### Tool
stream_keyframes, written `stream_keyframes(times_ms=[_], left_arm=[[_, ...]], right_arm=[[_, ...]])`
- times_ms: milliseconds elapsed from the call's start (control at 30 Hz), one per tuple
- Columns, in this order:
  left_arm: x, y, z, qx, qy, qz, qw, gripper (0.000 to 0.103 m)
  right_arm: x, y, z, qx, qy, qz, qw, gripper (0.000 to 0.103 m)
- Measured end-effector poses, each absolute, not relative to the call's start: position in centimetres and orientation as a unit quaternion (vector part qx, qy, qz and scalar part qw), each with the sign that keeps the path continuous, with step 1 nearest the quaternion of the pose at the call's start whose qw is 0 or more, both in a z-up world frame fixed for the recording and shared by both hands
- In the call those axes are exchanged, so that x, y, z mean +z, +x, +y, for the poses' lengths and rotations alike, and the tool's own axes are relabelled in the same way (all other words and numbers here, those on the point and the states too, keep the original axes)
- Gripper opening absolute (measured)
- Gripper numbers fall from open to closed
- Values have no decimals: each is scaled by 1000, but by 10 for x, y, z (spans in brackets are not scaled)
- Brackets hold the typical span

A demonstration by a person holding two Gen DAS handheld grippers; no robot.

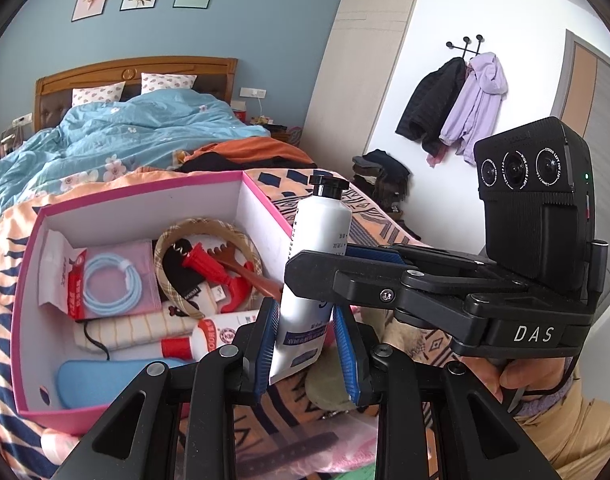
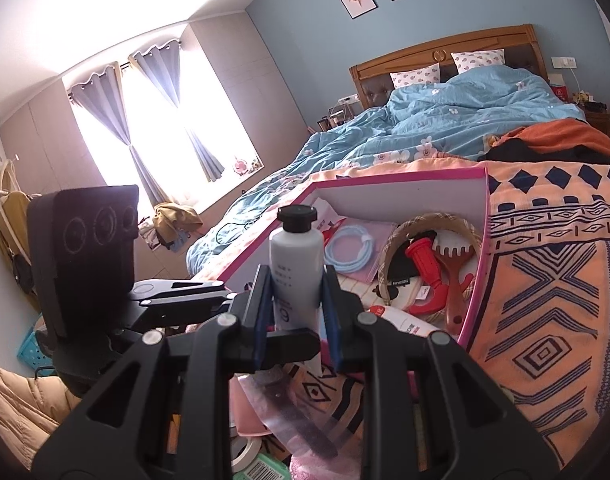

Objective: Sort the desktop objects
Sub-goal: 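Carry the white bottle with the right gripper over the pink box, then lower the white bottle with the right gripper into the pink box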

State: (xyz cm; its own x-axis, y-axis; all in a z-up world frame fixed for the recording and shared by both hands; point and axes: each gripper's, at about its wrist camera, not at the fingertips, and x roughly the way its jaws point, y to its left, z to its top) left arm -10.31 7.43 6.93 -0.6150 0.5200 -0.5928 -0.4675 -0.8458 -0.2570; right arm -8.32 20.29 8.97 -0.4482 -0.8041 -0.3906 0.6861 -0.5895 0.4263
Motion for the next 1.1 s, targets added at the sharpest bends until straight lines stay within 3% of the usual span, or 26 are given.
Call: stream_keyframes(times_ms=[1100], left_arm=[[53, -165, 73, 880, -398, -43, 257, 27]], right_arm=[[87, -159, 185, -839, 342, -80, 415, 26]])
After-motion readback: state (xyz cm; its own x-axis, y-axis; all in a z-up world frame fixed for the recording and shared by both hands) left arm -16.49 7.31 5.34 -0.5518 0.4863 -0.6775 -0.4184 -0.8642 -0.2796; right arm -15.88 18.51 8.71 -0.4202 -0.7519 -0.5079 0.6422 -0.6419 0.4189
